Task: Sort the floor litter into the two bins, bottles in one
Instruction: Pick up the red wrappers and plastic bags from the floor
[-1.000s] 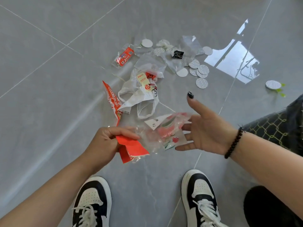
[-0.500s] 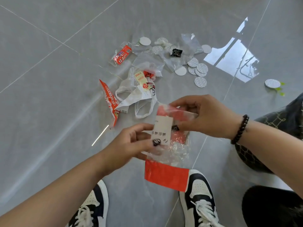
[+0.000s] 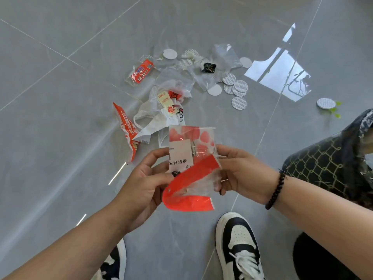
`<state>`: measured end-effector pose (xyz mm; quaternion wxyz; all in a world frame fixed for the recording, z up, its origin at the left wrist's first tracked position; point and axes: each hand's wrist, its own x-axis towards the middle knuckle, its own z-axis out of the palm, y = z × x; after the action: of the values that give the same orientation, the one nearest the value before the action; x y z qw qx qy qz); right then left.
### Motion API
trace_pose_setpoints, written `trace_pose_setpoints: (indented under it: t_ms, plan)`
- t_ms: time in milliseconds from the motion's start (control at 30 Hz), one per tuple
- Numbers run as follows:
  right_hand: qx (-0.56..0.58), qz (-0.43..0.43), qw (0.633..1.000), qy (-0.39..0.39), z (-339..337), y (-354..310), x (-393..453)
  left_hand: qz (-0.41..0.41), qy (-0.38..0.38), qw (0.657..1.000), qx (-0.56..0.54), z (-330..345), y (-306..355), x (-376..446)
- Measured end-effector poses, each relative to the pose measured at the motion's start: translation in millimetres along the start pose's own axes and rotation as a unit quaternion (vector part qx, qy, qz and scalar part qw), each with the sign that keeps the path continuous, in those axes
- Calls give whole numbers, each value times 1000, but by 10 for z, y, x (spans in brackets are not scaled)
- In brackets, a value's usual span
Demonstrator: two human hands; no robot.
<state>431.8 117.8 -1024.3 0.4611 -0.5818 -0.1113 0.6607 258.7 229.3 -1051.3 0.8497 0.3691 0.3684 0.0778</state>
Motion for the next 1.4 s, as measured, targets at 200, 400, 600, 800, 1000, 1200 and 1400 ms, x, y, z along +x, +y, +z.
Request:
trace_pose_setpoints:
  t_ms: [200,400,600,800,1000,1200,1400]
  plan:
    - [24,-52,996,-64,-44,19,20,-37,-4,997,-63,-87,-15,53]
    - [-293,-230,925,68,81,151,178,-108,45,989,-85,-165,-1,15]
    - [-449,-311,832,93,294,258,471,-155,78,985,18,-255,-21,-24]
    - [-433,-139,888,67,188,-77,961,-115,222,967,-41,-587,28,80]
    - [-750,-72,649,108,44,-251,1757,-110,250,958,-83,-825,28,31]
    - [-868,1,493,64,247,2,2085,-104,264,954,-99,-952,101,-32]
    - [-819,-132,537,152,388,-144,2103,-93,270,952,-108,-1050,179,-66]
